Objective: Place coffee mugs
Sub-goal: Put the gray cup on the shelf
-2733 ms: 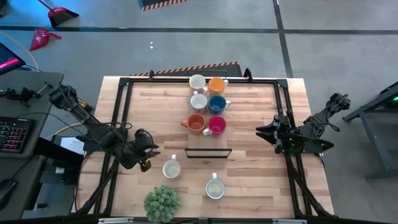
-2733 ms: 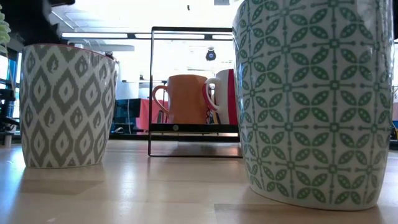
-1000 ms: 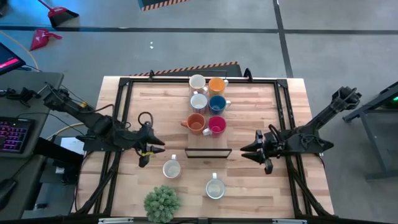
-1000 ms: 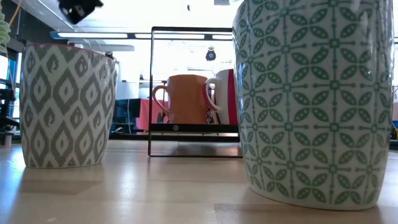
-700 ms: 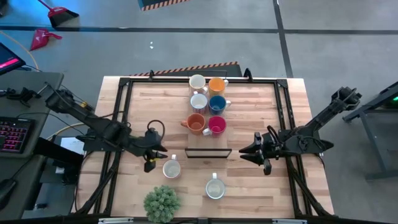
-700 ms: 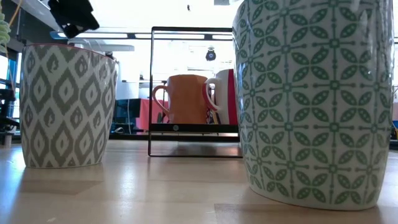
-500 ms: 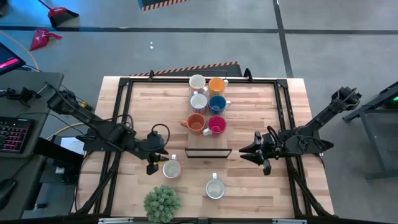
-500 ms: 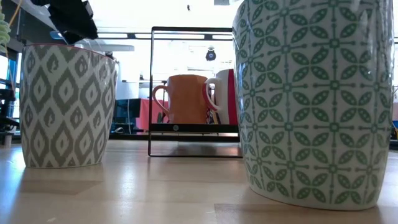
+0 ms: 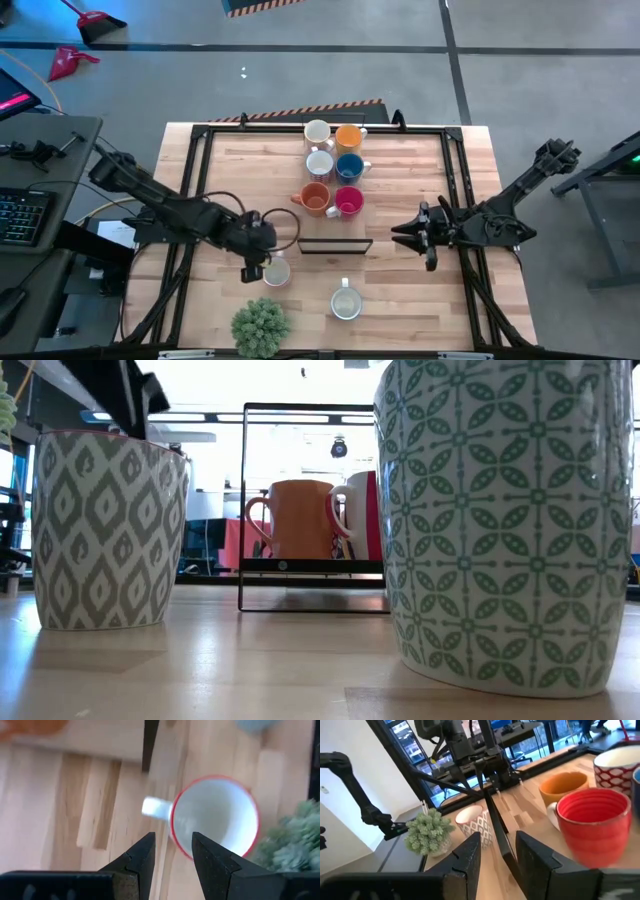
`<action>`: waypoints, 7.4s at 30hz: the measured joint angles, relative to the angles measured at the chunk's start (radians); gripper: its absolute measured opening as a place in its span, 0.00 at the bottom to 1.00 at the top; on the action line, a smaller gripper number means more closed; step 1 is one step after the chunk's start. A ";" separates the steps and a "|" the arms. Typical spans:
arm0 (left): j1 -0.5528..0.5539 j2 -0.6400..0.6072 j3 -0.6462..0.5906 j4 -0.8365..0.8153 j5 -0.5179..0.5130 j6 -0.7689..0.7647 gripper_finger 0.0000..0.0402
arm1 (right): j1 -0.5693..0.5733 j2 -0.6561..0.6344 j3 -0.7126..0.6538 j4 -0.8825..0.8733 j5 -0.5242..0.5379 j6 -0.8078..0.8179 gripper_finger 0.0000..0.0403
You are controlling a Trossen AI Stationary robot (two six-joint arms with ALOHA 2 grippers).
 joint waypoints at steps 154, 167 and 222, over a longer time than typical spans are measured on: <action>0.372 0.556 0.581 -0.292 0.040 -0.307 0.03 | 0.000 -0.103 0.000 -0.263 -0.212 0.120 0.26; 0.369 0.582 0.581 -0.276 0.050 -0.311 0.03 | 0.000 -0.105 0.000 -0.264 -0.213 0.109 0.26; 0.359 0.603 0.585 -0.273 0.042 -0.245 0.03 | 0.000 -0.105 0.000 -0.263 -0.274 0.125 0.26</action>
